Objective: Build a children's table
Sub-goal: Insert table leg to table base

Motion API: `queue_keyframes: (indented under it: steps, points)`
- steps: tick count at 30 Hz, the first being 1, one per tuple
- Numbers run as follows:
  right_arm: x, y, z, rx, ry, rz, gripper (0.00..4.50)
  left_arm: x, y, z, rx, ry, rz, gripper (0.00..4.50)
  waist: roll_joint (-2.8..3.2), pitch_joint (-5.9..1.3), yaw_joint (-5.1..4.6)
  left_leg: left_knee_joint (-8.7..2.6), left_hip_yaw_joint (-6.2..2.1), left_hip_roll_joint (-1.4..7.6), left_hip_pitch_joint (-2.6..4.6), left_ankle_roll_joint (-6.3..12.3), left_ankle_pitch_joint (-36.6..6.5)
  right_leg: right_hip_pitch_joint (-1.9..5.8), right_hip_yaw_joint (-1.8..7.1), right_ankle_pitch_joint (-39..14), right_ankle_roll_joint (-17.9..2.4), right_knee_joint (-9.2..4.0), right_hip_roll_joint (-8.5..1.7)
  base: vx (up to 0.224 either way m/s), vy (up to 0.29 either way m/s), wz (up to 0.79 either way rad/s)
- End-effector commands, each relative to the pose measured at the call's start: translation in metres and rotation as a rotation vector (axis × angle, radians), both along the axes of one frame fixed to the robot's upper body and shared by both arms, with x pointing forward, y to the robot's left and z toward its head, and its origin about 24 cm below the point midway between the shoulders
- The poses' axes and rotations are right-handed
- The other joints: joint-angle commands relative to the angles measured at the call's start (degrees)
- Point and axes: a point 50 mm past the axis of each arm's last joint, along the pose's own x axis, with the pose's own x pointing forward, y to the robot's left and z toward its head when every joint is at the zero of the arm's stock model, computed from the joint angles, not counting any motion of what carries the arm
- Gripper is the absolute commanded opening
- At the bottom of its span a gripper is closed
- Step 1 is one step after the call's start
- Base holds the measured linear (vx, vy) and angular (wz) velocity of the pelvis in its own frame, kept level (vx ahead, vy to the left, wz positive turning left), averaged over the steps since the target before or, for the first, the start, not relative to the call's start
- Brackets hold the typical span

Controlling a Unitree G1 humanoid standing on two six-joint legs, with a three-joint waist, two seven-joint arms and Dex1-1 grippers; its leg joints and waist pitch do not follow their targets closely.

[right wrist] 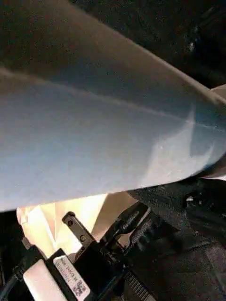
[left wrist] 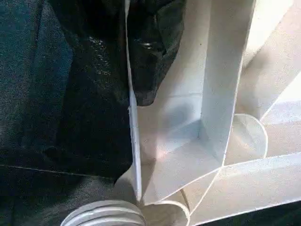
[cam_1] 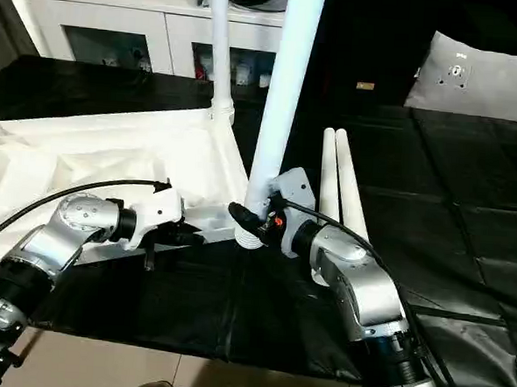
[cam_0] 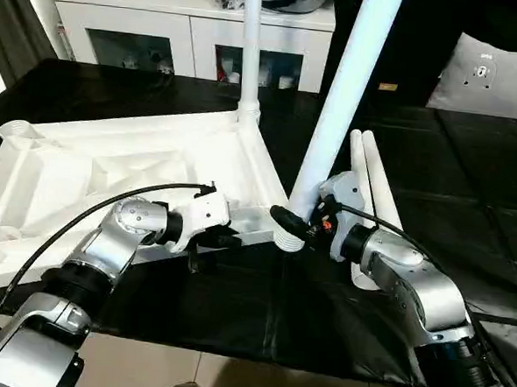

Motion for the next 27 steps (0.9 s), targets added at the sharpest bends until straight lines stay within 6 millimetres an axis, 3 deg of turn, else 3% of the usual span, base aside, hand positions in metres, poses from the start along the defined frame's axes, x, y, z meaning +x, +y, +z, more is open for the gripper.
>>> queue_keyframes:
  steps: [1, 5, 8, 9, 12, 17, 18, 20, 25, 26, 27]
  points:
    - [0.001, -0.001, 0.003, 0.012, -0.013, -0.003, 1.89, -0.007, 0.012, -0.019, 0.085, 0.079, 0.026, 0.01, 0.12, -2.51, 0.04, -5.37, -1.87, 3.82, 2.25, -4.55, -21.58, 0.06, 2.36, -13.92, -9.19, -5.84, -5.22, 0.000, 0.000, 0.00]
    - [0.002, -0.001, 0.008, 0.023, -0.024, 0.005, 1.89, -0.014, 0.016, -0.011, 0.031, 0.119, -0.052, 0.00, 0.10, -2.62, 0.02, -5.36, -1.85, 3.79, 2.06, -4.36, -20.33, 0.14, 2.35, -12.43, -9.24, -5.70, -5.20, 0.000, 0.000, 0.00]
    - [0.001, -0.001, 0.010, 0.037, -0.026, 0.016, 1.89, -0.020, 0.022, -0.006, 0.016, 0.132, -0.088, 0.00, 0.12, -3.16, -0.28, -5.04, -1.66, 3.67, 1.67, -3.20, -15.19, 0.66, 2.11, -2.03, -10.52, -4.71, -4.83, 0.018, -0.003, -0.01]
    - [0.001, -0.002, 0.010, 0.037, -0.025, 0.022, 1.89, -0.022, 0.026, -0.005, 0.023, 0.134, -0.092, 0.00, -0.22, -3.31, -0.29, -4.65, -1.34, 3.52, 1.70, -2.18, -12.85, 0.74, 2.05, 2.46, -10.98, -4.50, -4.58, 0.000, 0.000, 0.00]
    - [0.000, -0.002, 0.008, 0.034, -0.022, 0.030, 1.89, -0.023, 0.030, -0.003, 0.031, 0.120, -0.088, 0.00, -0.02, -3.34, -0.13, -4.31, -1.24, 3.41, 1.48, -0.61, -9.90, 1.00, 1.84, 6.90, -11.31, -4.15, -4.56, 0.000, 0.000, 0.00]
    - [0.000, 0.000, 0.006, 0.032, -0.016, 0.035, 1.89, -0.020, 0.028, -0.001, 0.000, 0.097, -0.059, 0.00, 0.00, -3.11, 0.07, -4.52, -1.23, 3.59, 1.75, -1.17, -11.97, 1.02, 1.80, 3.09, -11.29, -4.40, -4.59, 0.000, 0.000, 0.00]
    - [0.000, 0.000, 0.006, 0.031, -0.015, 0.036, 1.89, -0.020, 0.027, 0.000, -0.012, 0.115, -0.058, 0.45, 0.04, -3.02, 0.02, -4.73, -1.25, 3.65, 1.89, -1.94, -13.40, 0.90, 1.83, 0.34, -11.35, -4.52, -4.58, 0.000, 0.000, 0.00]
    - [-0.001, 0.000, 0.006, 0.031, -0.015, 0.036, 1.89, -0.020, 0.026, 0.001, -0.017, 0.124, -0.061, 0.57, 0.00, -2.99, -0.05, -4.83, -1.28, 3.70, 1.92, -2.40, -14.01, 0.91, 1.92, -1.14, -11.26, -4.60, -4.66, 0.000, 0.000, 0.00]
    - [-0.002, -0.002, 0.006, 0.028, -0.014, 0.036, 1.89, -0.016, 0.019, 0.008, -0.009, 0.071, -0.072, 0.79, 0.05, -3.07, 0.08, -4.68, -1.25, 3.66, 1.87, -2.32, -13.10, 0.96, 1.96, 0.58, -11.04, -4.55, -4.64, 0.000, 0.000, 0.00]
    - [-0.002, -0.002, 0.006, 0.028, -0.014, 0.036, 1.89, -0.016, 0.019, 0.008, -0.009, 0.071, -0.072, 0.86, 0.47, -3.10, 0.16, -4.66, -1.33, 3.65, 1.87, -2.43, -13.03, 0.94, 1.95, 0.76, -10.98, -4.47, -4.66, 0.000, 0.000, 0.00]
    - [-0.002, -0.003, 0.006, 0.028, -0.014, 0.033, 1.89, -0.017, 0.017, 0.008, -0.008, 0.078, -0.083, 0.86, 0.32, -3.16, 0.13, -4.65, -1.30, 3.64, 1.91, -2.56, -12.98, 0.98, 1.91, 1.68, -10.98, -4.42, -4.55, 0.000, 0.000, 0.00]
